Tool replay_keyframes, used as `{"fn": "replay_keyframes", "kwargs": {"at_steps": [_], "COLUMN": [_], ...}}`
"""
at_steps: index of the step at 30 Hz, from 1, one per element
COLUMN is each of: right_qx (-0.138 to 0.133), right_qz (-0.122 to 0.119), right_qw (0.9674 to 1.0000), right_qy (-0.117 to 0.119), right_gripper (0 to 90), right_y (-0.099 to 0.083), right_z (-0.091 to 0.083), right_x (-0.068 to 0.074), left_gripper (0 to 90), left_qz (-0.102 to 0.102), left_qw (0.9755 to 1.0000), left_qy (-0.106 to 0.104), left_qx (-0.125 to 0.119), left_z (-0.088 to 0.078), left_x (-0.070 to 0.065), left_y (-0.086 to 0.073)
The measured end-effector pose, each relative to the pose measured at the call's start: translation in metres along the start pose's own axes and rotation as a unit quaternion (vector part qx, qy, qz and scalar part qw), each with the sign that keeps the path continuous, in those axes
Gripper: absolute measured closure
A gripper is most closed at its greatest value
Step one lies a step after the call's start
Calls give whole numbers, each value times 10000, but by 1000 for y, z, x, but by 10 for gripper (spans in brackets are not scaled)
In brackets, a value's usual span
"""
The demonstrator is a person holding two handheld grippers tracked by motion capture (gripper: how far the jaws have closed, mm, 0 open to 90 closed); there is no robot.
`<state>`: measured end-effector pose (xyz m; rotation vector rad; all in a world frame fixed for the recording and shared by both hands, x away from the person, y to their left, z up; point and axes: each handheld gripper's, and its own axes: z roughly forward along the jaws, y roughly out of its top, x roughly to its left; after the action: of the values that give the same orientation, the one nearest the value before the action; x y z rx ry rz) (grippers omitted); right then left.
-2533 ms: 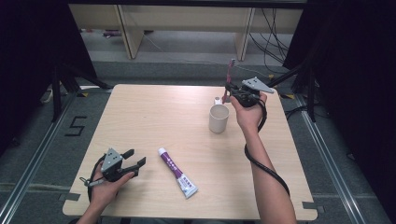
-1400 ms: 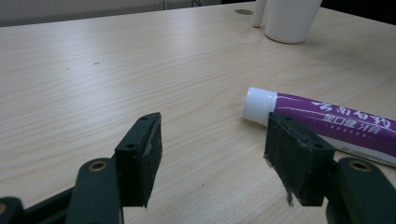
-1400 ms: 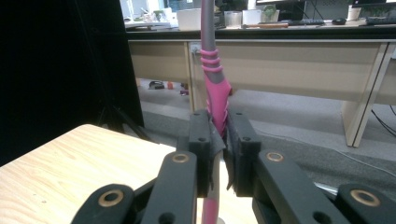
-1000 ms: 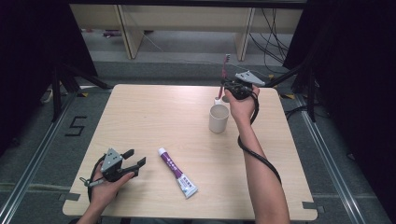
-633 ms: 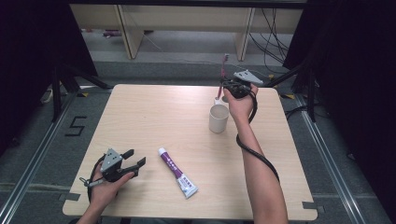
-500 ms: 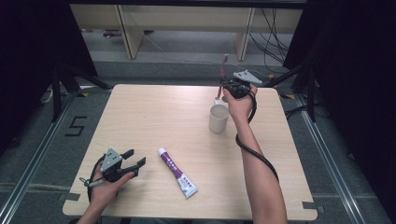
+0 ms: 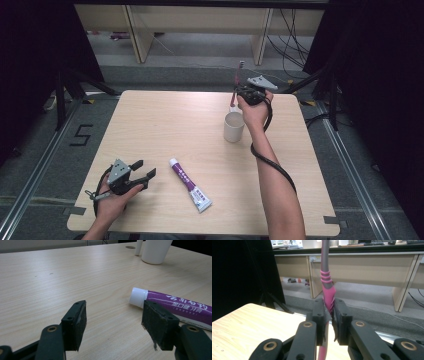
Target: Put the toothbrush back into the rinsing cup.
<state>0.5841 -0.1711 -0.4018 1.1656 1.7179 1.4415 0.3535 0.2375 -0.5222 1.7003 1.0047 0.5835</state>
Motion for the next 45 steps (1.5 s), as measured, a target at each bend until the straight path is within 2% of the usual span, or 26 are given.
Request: {"fn": "replay_keyframes", "kwargs": {"at_steps": [8,9,12,14,19,22,23,24,25,26,27,30,33,35,37,41,42,43,44,45], "right_qx": [111,145,146,176,249,306,307,328,340,328,299,404,427,501,531,609,602,632,660,674], "right_qz": [-40,13,-69,9,-108,-83,-165,-84,-146,-60,-172,-66,-187,-90,-150,-113,-224,-151,-262,-261], "right_qw": [9999,9999,9999,9998,9996,9995,9994,9994,9993,9994,9994,9992,9989,9987,9985,9981,9979,9979,9975,9974], "right_qy": [15,-20,-1,-19,12,8,22,6,-7,-6,-30,-23,-24,-31,-41,-41,-15,-35,-17,-16], "right_gripper": [815,815,815,815,815,815,815,815,815,815,814,814,814,814,813,813,813,813,813,812], "right_y": [-2,-3,-3,-4,-7,-9,-10,-11,-11,-11,-11,-13,-15,-16,-17,-18,-19,-19,-19,-20], "right_z": [2,1,2,1,3,3,3,3,3,3,3,3,4,3,3,4,5,4,5,5], "right_x": [0,1,0,1,0,0,-1,0,-1,0,-1,0,-1,0,0,1,-1,0,-1,0], "left_gripper": [363,363,363,363,363,363,363,363,363,363,363,363,363,363,363,363,363,363,363,363], "left_qz": [-9,-7,-11,-14,-9,-6,-8,-8,-16,-7,-6,-7,-6,0,-3,-3,-3,-2,-1,-1], "left_qw": [10000,10000,10000,10000,10000,10000,10000,10000,10000,10000,10000,10000,10000,10000,10000,10000,10000,10000,10000,10000], "left_qy": [-6,-6,-8,-11,-9,-10,-11,-3,-14,0,-9,-6,-3,-4,-9,-11,-12,-11,-12,-11], "left_qx": [-14,-9,-3,-9,-5,-7,-6,-3,-10,4,1,2,0,4,7,6,1,0,2,0], "left_z": [0,0,0,0,0,0,0,0,0,0,0,0,0,0,0,0,0,0,0,0], "left_x": [0,0,0,0,0,0,0,0,0,0,0,0,0,0,0,0,0,-1,-1,-1], "left_y": [0,0,0,0,0,0,0,0,0,0,0,0,0,0,0,0,0,0,0,0]}}
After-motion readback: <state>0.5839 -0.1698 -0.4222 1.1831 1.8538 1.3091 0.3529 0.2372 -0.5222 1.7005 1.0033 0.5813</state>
